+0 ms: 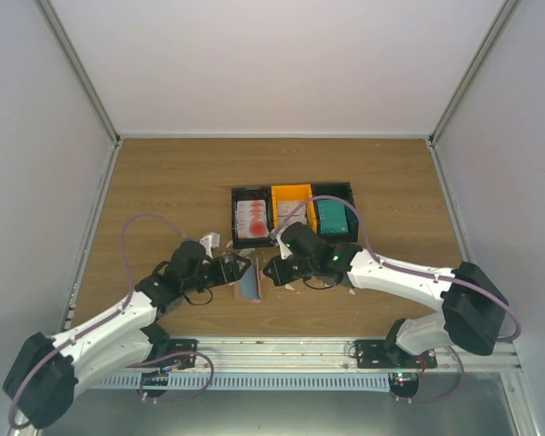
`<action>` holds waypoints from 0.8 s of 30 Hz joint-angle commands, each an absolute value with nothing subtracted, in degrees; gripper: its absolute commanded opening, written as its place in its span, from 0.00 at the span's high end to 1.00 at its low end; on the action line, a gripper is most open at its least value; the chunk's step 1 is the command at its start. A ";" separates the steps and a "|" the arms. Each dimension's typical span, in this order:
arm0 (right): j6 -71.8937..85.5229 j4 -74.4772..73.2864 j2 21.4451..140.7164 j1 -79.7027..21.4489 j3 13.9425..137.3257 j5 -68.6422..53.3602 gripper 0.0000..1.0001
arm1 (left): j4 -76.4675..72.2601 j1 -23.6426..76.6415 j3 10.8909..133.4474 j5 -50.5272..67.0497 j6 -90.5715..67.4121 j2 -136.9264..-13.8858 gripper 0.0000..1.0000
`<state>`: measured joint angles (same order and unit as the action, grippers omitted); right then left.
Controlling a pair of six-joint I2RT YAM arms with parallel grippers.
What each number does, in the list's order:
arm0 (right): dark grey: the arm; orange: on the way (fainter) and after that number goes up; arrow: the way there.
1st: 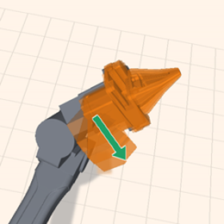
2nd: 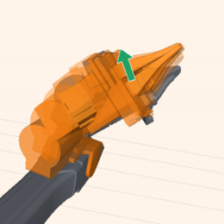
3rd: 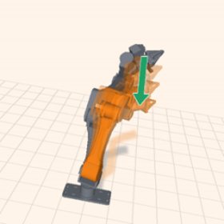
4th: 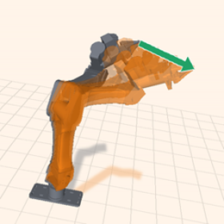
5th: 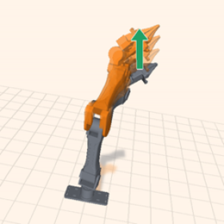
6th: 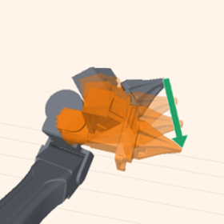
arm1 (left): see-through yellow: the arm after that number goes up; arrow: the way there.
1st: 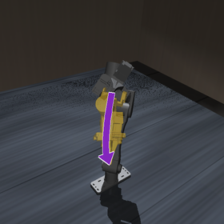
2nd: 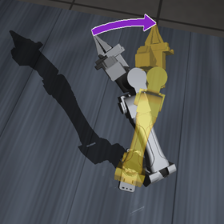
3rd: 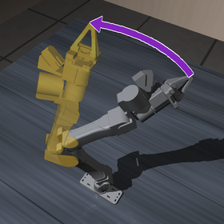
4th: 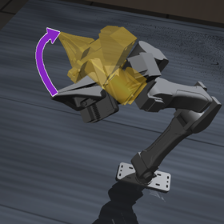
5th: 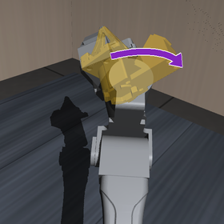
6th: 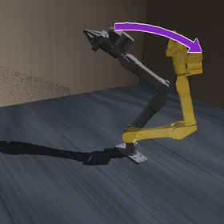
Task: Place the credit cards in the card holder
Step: Open the card holder at the center of the board.
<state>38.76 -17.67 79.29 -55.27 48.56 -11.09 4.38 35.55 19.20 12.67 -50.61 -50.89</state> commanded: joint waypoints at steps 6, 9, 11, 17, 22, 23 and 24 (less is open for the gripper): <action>38.97 -18.51 80.93 -55.12 48.39 -6.95 0.99 | 6.80 32.50 16.28 11.45 -50.60 -44.68 0.12; 40.23 -20.46 81.10 -55.11 46.88 -2.47 0.99 | 5.10 32.26 15.38 13.44 -50.60 -45.50 0.16; 41.27 -21.54 81.11 -55.10 46.02 -0.27 0.99 | 4.05 32.18 14.85 14.74 -50.52 -46.54 0.23; 43.68 -23.94 81.79 -55.10 44.50 5.12 1.00 | 0.19 32.17 13.78 19.30 -50.13 -51.27 0.49; 43.84 -23.20 82.17 -55.11 43.86 5.51 0.99 | -3.87 32.17 13.50 21.78 -49.73 -55.40 0.65; 43.68 -22.95 82.31 -55.11 43.78 5.29 0.99 | -4.29 32.17 13.60 22.20 -49.55 -56.52 0.69; 43.42 -22.67 82.46 -55.13 43.68 4.89 0.99 | -4.71 32.15 13.81 22.64 -49.03 -57.59 0.71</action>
